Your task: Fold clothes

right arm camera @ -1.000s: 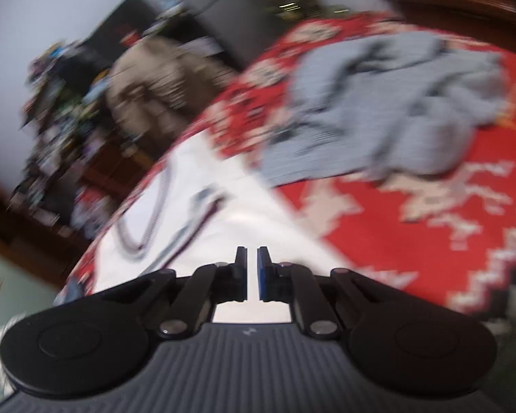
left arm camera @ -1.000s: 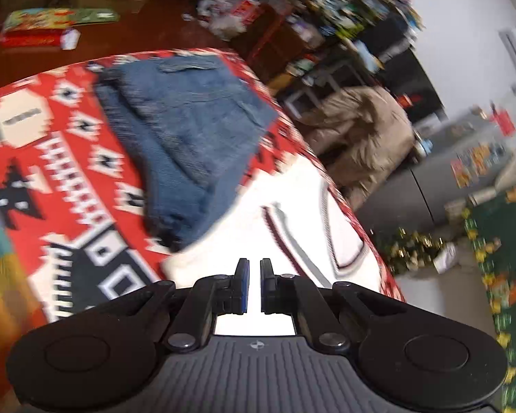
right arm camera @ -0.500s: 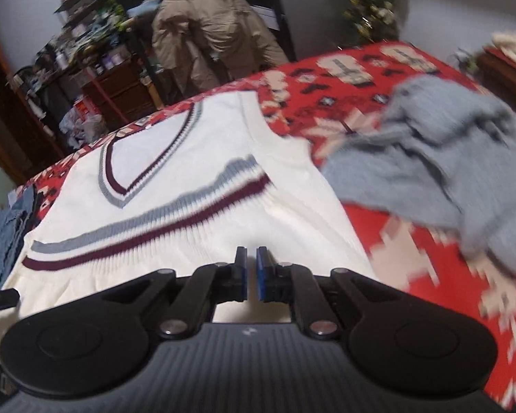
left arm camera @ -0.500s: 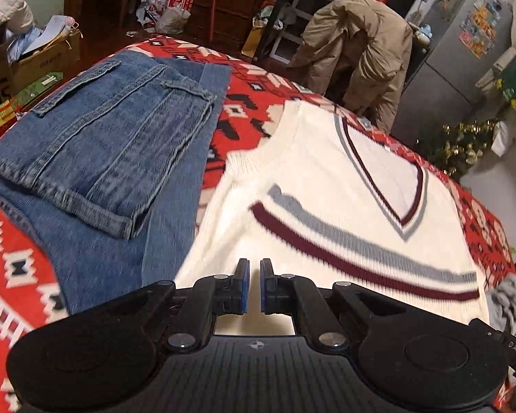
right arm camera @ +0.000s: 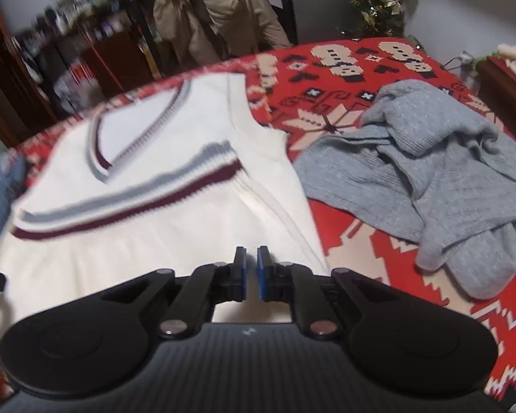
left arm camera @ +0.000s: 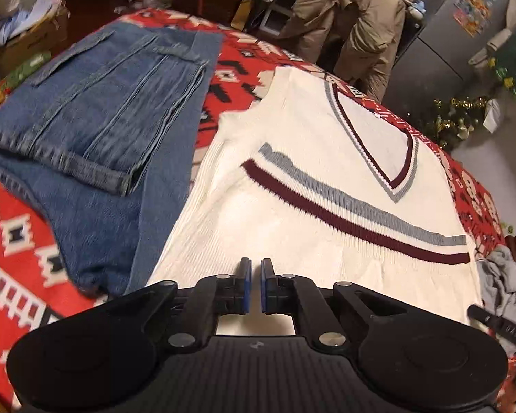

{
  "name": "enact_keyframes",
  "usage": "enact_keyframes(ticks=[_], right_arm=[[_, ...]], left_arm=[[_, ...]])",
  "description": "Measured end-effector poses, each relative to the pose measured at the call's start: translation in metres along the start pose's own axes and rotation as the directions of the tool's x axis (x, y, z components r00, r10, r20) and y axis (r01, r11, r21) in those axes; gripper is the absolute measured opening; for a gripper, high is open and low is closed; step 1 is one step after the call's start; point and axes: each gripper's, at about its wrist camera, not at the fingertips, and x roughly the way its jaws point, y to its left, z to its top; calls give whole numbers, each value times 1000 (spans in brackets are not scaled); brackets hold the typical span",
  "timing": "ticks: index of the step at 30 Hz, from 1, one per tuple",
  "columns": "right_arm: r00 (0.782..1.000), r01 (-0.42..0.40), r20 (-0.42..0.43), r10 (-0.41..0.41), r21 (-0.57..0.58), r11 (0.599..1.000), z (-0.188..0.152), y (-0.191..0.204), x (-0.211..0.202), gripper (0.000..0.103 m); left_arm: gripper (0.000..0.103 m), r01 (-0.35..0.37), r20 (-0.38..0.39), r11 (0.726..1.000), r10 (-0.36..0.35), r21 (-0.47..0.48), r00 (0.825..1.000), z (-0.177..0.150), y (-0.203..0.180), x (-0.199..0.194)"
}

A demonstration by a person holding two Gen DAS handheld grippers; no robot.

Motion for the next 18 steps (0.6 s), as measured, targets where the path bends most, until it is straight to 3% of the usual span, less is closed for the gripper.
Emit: enact_keyframes(ticks=[7, 12, 18], right_arm=[[997, 14, 80, -10, -50, 999, 20, 13, 26, 9], [991, -2, 135, 8, -45, 999, 25, 12, 27, 9], [985, -119, 119, 126, -66, 991, 27, 26, 2, 4]], left_arm=[[5, 13, 76, 998, -18, 62, 997, 16, -5, 18], [5, 32, 107, 999, -36, 37, 994, 22, 0, 13], [5, 31, 102, 997, -39, 72, 994, 22, -11, -8]])
